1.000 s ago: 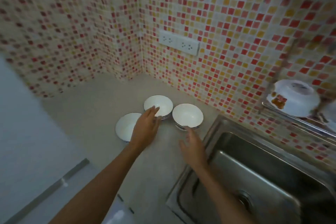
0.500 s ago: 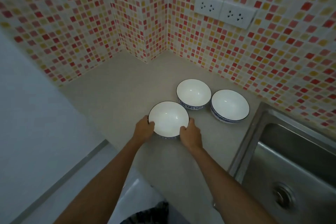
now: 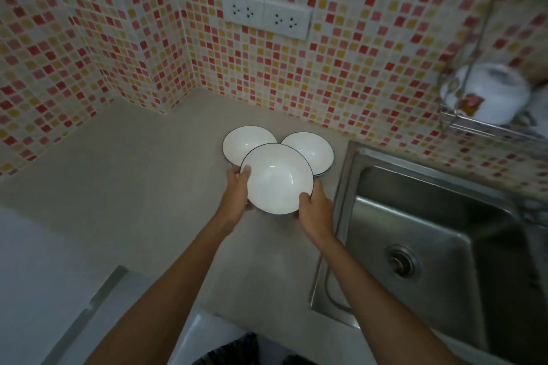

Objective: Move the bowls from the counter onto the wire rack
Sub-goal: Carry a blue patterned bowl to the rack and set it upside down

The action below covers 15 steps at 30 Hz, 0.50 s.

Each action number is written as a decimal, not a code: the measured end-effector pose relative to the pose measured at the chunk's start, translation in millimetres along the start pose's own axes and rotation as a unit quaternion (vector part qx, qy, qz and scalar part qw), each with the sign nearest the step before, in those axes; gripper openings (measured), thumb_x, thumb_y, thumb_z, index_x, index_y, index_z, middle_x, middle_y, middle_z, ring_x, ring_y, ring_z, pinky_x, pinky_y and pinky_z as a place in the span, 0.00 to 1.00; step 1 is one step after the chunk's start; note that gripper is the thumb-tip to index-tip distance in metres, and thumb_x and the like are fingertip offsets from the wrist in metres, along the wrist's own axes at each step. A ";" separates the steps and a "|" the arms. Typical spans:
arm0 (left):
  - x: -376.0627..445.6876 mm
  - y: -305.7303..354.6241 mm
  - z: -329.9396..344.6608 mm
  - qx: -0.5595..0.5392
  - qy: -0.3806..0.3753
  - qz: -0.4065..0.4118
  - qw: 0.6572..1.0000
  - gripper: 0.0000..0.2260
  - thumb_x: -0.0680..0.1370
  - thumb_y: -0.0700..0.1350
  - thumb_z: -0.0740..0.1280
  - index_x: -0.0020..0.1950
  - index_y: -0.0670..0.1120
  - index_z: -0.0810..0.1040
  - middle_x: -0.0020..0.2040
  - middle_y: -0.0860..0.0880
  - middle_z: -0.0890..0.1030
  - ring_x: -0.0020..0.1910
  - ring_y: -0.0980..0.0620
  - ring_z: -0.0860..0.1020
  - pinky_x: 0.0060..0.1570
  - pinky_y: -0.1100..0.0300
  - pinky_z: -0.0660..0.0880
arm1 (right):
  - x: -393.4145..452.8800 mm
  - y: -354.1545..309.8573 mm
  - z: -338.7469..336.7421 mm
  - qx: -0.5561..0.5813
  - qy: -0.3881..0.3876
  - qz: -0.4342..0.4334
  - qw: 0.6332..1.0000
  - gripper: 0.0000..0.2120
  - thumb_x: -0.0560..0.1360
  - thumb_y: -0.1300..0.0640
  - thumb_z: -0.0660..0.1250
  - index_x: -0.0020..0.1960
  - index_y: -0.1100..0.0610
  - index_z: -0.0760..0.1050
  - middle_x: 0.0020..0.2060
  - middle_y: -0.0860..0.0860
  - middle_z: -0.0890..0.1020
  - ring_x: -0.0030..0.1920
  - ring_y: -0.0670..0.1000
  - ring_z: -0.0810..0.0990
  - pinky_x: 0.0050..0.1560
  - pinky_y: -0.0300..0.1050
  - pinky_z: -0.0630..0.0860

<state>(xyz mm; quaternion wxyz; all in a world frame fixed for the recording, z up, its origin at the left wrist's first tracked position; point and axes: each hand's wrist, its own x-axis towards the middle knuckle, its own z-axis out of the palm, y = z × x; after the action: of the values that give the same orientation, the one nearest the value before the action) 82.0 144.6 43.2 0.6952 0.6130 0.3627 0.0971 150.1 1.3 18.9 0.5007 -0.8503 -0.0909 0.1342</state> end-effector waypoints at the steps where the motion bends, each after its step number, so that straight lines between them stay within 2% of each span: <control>1: -4.6 11.9 17.6 -0.001 -0.019 0.011 1.000 0.14 0.81 0.57 0.52 0.62 0.52 0.62 0.51 0.56 0.73 0.47 0.56 0.75 0.44 0.52 0.77 | 0.0 -1.0 -17.6 0.012 0.022 -0.002 1.000 0.18 0.75 0.61 0.56 0.64 0.55 0.68 0.53 0.54 0.78 0.46 0.56 0.77 0.45 0.58 0.81; 3: -12.6 32.3 54.1 -0.014 -0.050 0.030 0.998 0.16 0.80 0.60 0.49 0.63 0.54 0.63 0.53 0.53 0.74 0.49 0.54 0.76 0.48 0.50 0.78 | 1.1 -2.4 -53.4 0.033 0.060 0.003 0.998 0.18 0.76 0.62 0.56 0.65 0.56 0.67 0.55 0.54 0.77 0.46 0.53 0.77 0.38 0.52 0.82; 4: -16.2 41.1 72.7 -0.032 -0.064 0.036 0.997 0.17 0.80 0.60 0.49 0.63 0.55 0.65 0.53 0.52 0.75 0.49 0.53 0.76 0.46 0.52 0.78 | 2.2 -1.9 -70.9 0.042 0.080 0.001 0.996 0.18 0.76 0.61 0.56 0.66 0.56 0.67 0.55 0.53 0.77 0.47 0.52 0.76 0.38 0.47 0.82; 5: -21.5 50.8 91.6 -0.054 -0.077 0.041 0.995 0.17 0.80 0.60 0.48 0.63 0.55 0.67 0.52 0.52 0.76 0.47 0.54 0.77 0.43 0.55 0.78 | 1.9 -2.1 -88.7 0.047 0.097 -0.005 0.994 0.19 0.75 0.60 0.56 0.66 0.54 0.67 0.55 0.51 0.76 0.50 0.53 0.76 0.41 0.46 0.82; 7: -30.8 64.9 126.3 -0.065 -0.108 0.053 0.991 0.18 0.80 0.61 0.47 0.62 0.55 0.69 0.52 0.52 0.77 0.46 0.54 0.77 0.39 0.59 0.77 | 2.0 -0.7 -123.4 0.052 0.123 -0.013 0.991 0.21 0.73 0.57 0.55 0.66 0.50 0.67 0.55 0.48 0.76 0.56 0.55 0.74 0.49 0.57 0.81; 8: -35.9 69.3 141.7 -0.054 -0.124 0.066 0.989 0.20 0.80 0.62 0.48 0.64 0.55 0.69 0.53 0.51 0.77 0.46 0.53 0.77 0.38 0.61 0.77 | 1.7 -0.3 -140.4 0.057 0.131 -0.011 0.990 0.21 0.73 0.57 0.56 0.66 0.49 0.67 0.55 0.47 0.76 0.57 0.55 0.75 0.49 0.59 0.81; 10: -44.7 74.8 169.4 -0.043 -0.143 0.096 0.984 0.20 0.79 0.62 0.48 0.64 0.56 0.69 0.55 0.51 0.78 0.47 0.53 0.78 0.36 0.64 0.76 | 2.1 3.2 -174.6 0.065 0.146 -0.020 0.987 0.21 0.75 0.60 0.57 0.67 0.49 0.67 0.54 0.45 0.75 0.55 0.53 0.76 0.46 0.57 0.83; 12: -51.2 78.5 193.2 -0.050 -0.170 0.122 0.977 0.16 0.80 0.61 0.49 0.60 0.61 0.72 0.56 0.51 0.78 0.51 0.52 0.78 0.42 0.60 0.78 | -1.1 4.7 -207.8 0.058 0.160 -0.048 0.984 0.19 0.77 0.59 0.59 0.68 0.50 0.67 0.53 0.45 0.75 0.51 0.50 0.77 0.45 0.52 0.83; 14: -56.1 85.1 214.9 -0.076 -0.191 0.130 0.970 0.12 0.81 0.60 0.52 0.55 0.64 0.74 0.61 0.49 0.78 0.57 0.48 0.78 0.54 0.50 0.78 | -3.0 6.6 -238.6 0.042 0.177 -0.098 0.978 0.13 0.81 0.54 0.57 0.65 0.52 0.70 0.49 0.44 0.77 0.49 0.48 0.78 0.46 0.47 0.83; 15: -57.6 88.9 223.2 -0.081 -0.187 0.141 0.969 0.12 0.81 0.58 0.52 0.54 0.65 0.74 0.60 0.50 0.79 0.58 0.48 0.78 0.56 0.49 0.77 | -4.1 5.2 -252.3 0.040 0.186 -0.122 0.974 0.12 0.82 0.50 0.56 0.62 0.52 0.72 0.48 0.44 0.78 0.49 0.47 0.78 0.47 0.45 0.82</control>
<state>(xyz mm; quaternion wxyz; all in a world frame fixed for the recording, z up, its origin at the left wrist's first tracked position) 207.2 -42.9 144.2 0.7771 0.6070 0.1275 0.1071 226.9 -211.0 131.6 0.5552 -0.8221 -0.0936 -0.0848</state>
